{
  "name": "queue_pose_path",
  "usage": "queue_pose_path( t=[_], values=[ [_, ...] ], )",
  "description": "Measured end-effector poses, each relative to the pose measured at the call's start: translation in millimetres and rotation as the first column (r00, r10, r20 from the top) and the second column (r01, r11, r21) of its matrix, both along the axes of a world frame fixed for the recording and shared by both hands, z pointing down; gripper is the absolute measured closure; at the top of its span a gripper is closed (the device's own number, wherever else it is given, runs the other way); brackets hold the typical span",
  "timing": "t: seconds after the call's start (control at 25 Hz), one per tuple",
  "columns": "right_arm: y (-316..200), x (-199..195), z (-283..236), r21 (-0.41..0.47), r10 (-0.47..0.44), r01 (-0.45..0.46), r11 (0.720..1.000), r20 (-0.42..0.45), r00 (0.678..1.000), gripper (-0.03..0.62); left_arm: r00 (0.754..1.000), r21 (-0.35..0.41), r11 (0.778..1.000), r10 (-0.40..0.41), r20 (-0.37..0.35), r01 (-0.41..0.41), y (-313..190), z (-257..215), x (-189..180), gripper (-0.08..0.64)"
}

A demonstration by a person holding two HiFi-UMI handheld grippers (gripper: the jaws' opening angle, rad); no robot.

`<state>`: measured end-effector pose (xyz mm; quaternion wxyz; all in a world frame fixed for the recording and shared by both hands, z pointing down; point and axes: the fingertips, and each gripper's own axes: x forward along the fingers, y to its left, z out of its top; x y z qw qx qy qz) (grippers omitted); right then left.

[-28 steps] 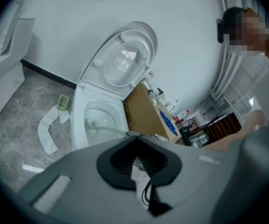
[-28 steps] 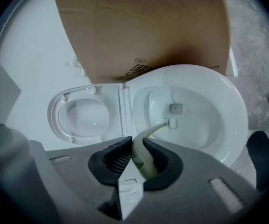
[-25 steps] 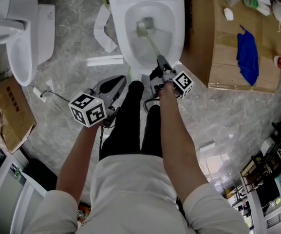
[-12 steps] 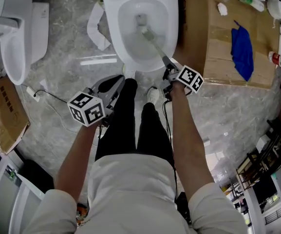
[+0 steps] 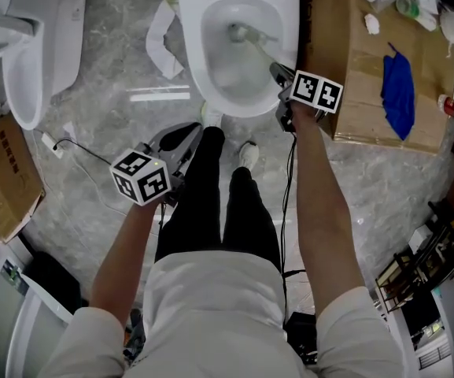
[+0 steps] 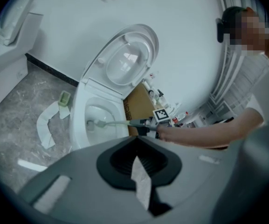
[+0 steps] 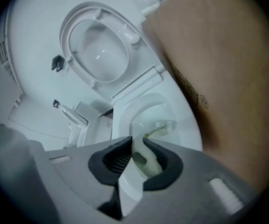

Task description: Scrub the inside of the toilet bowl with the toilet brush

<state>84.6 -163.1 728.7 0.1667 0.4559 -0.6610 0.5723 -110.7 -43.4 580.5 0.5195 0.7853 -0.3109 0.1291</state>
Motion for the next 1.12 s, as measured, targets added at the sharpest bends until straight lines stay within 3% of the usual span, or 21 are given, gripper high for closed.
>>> queue_pose_path(
  t=[0.28,0.52,0.6,0.68,0.76,0.84,0.92,1.12],
  values=[
    [-38.9,-10.6,-6.5,0.058,-0.049,0.049,0.997,-0.005,0.999,0.531,1.0,-0.002,1.0,-0.013,0.011,0.013,-6.1,1.2,-13.0,0.566],
    [-48.9,-35.4,-18.5,0.115,-0.171,0.178,0.977,-0.066,0.983,0.531,1.0,-0.002,1.0,-0.019,0.011,0.019,-9.9,-0.3,-15.1,0.568],
    [-47.7,-42.2,-24.5,0.143,-0.268,0.284,0.948,-0.122,0.956,0.531,1.0,-0.003,1.0,-0.019,0.008,0.019,-10.8,-1.5,-14.0,0.568],
    [-45.7,-50.2,-29.5,0.175,-0.374,0.4,0.9,-0.16,0.913,0.531,1.0,-0.003,1.0,-0.017,0.006,0.017,-11.8,-2.1,-12.6,0.566],
    [-45.4,-57.0,-31.6,0.196,-0.449,0.475,0.858,-0.161,0.879,0.531,1.0,-0.002,1.0,-0.017,0.005,0.017,-13.0,-2.2,-10.9,0.566],
    [-47.2,-64.0,-33.0,0.212,-0.491,0.51,0.834,-0.139,0.86,0.531,1.0,-0.001,1.0,-0.016,0.003,0.016,-13.8,-2.8,-9.3,0.566],
    [-48.1,-70.3,-33.1,0.217,-0.506,0.516,0.828,-0.106,0.856,0.531,1.0,0.0,1.0,-0.013,0.005,0.013,-13.5,-3.1,-8.8,0.566],
    [-40.5,-82.8,-28.8,0.197,-0.49,0.482,0.854,-0.004,0.871,0.529,1.0,-0.001,1.0,-0.013,0.012,0.013,-12.6,-1.9,-12.9,0.566]
  ],
)
